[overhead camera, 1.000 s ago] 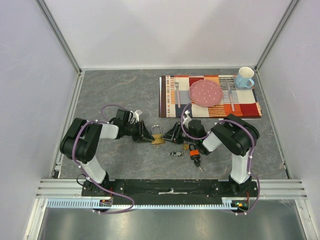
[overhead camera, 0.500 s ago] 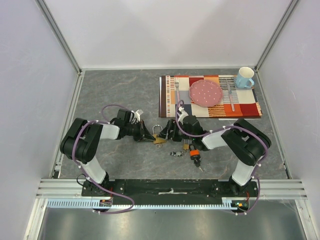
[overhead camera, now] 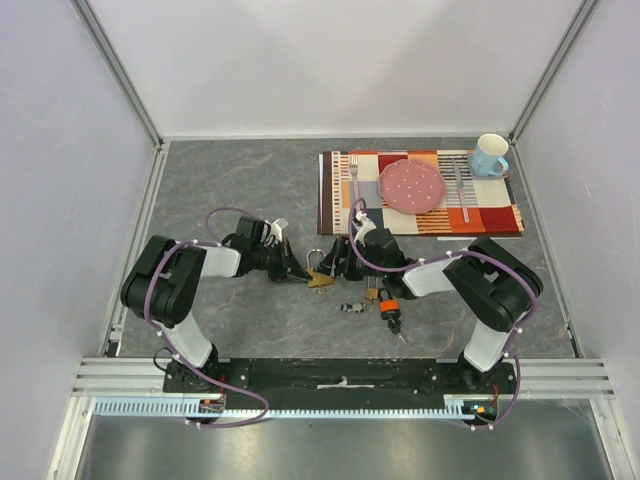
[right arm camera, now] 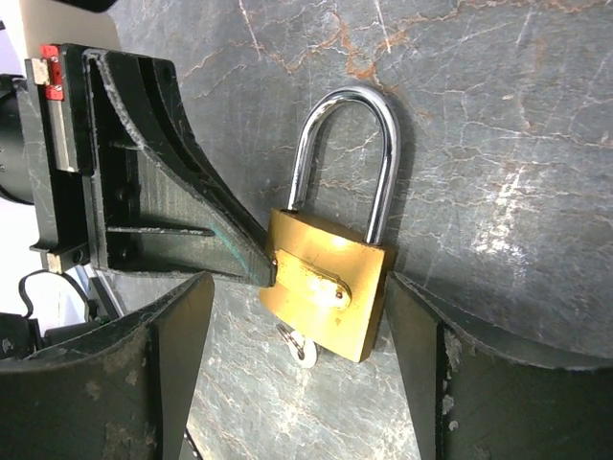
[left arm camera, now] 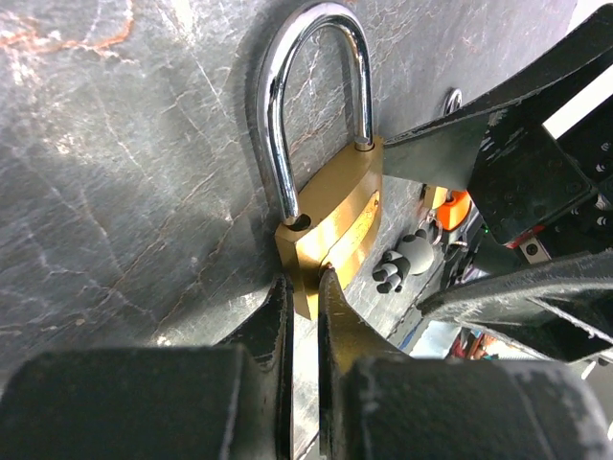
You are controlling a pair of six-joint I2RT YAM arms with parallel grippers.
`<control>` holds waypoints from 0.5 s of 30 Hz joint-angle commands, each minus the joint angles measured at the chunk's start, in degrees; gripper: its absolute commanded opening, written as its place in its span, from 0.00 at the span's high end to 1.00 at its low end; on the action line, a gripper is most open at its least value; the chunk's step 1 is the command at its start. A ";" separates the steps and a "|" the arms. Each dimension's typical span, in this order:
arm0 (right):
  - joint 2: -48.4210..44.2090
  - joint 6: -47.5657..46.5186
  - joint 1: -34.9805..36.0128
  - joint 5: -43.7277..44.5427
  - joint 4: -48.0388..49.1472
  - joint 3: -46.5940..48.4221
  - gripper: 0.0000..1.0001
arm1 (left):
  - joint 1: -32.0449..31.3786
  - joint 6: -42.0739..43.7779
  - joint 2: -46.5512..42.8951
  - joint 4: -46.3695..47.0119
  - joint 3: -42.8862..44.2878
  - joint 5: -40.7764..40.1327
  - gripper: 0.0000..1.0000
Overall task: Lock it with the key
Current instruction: Pick up the lock from the center of the board.
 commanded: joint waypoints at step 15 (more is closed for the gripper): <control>16.61 12.37 -2.89 -15.58 22.64 -8.76 0.35 | -1.10 2.65 1.17 -3.37 0.54 -7.49 0.91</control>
